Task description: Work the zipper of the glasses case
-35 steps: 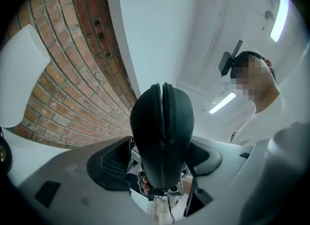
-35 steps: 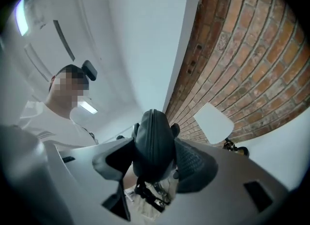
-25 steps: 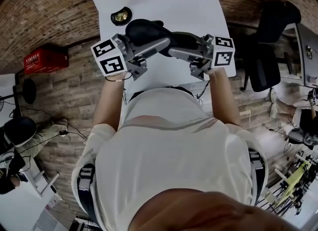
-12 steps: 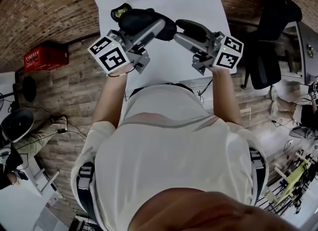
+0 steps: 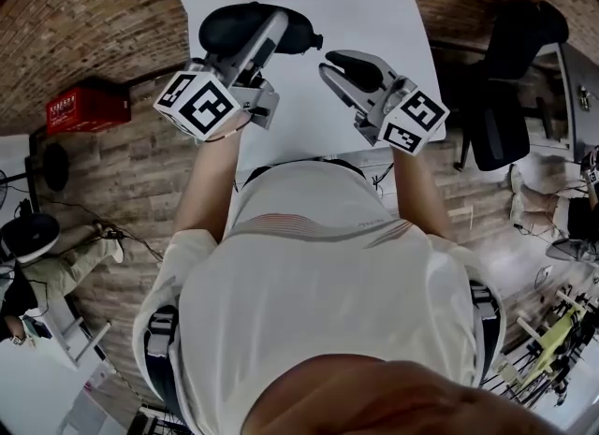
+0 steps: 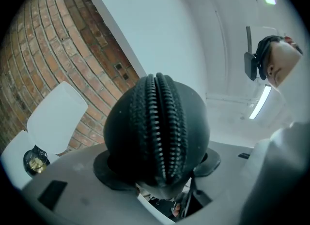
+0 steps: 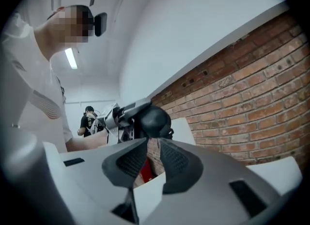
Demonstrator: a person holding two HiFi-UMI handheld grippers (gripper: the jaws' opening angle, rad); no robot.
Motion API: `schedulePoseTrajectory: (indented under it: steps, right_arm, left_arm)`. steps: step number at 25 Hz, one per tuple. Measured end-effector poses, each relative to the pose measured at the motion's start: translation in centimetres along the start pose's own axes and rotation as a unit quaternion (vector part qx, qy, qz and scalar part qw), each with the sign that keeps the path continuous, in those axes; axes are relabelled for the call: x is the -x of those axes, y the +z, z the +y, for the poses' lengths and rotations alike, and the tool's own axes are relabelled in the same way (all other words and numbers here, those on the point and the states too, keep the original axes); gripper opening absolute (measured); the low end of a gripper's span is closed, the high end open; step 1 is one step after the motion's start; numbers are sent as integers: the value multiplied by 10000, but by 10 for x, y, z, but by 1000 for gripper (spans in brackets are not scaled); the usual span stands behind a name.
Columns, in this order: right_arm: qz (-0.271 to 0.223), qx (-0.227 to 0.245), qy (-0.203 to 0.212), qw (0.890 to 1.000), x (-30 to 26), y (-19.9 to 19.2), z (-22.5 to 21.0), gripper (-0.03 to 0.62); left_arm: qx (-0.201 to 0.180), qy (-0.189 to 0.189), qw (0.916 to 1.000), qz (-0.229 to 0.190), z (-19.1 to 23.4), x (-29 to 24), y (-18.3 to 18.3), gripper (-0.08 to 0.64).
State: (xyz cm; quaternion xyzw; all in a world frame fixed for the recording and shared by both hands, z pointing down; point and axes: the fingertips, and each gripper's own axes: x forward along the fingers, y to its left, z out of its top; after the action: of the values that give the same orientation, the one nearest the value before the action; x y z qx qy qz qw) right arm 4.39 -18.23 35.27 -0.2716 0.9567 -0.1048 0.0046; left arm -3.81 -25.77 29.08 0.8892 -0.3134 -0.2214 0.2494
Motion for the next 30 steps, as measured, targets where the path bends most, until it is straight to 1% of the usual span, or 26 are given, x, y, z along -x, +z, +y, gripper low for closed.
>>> schedulePoseTrajectory:
  steps: [2,5,8,11,14,15,16,24,30]
  right_arm:
    - [251,165,-82,9995,-8,-14,5,128]
    - [458,388,-369,9975,-20,-24,4,123]
    - [507,433,-582,9961,-30,-25,-2,123]
    - [483,441,-670,9956,-35,-22,-5,123]
    - [371,477,-717,9956,-35,-15,-6,94]
    - [357,510,-743,9953,-34,-13,-7,73]
    - [366,550,-772,9948,-34,-13,-7,57]
    - [630,1018,-1065,9871,-32,-14,-16,55]
    - [789,1367,-1343,9783,-26,-13,-29,55]
  left_arm:
    - [15,-5,10000,-35,-4,-1,1,277]
    - [6,-42,10000,-35,-8,-3,1,277]
    - [25,-69,10000,5,-8,-4,0,278]
    - [4,-66,10000,42,-7,-5,-1,278]
    - [-24,-43,10000,65,-6,-4,-1,277]
    - [-21,-33,10000,66,-6,-4,-2,278]
    - [-18,-21,10000,66,-5,-4,-2,278]
    - [-29,61,9999,111,-2,-3,-5,275]
    - [39,36,9994,353,0,0,-15,272]
